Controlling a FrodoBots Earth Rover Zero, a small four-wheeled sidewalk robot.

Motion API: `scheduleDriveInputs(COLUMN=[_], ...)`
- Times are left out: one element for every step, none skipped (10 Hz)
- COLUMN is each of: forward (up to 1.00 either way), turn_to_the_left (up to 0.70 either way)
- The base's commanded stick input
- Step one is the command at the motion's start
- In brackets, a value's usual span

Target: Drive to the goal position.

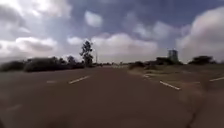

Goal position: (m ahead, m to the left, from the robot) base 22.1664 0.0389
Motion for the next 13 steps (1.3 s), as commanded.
scheduleDriveInputs(forward=[1.00, 1.00, 1.00, 1.00, 1.00, 1.00, 1.00, 1.00, 1.00, 1.00, 1.00, 1.00, 1.00], turn_to_the_left=[0.00, 0.00, 0.00, 0.00, 0.00, 0.00, 0.00, 0.00, 0.00, 0.00, 0.00, 0.00, 0.00])
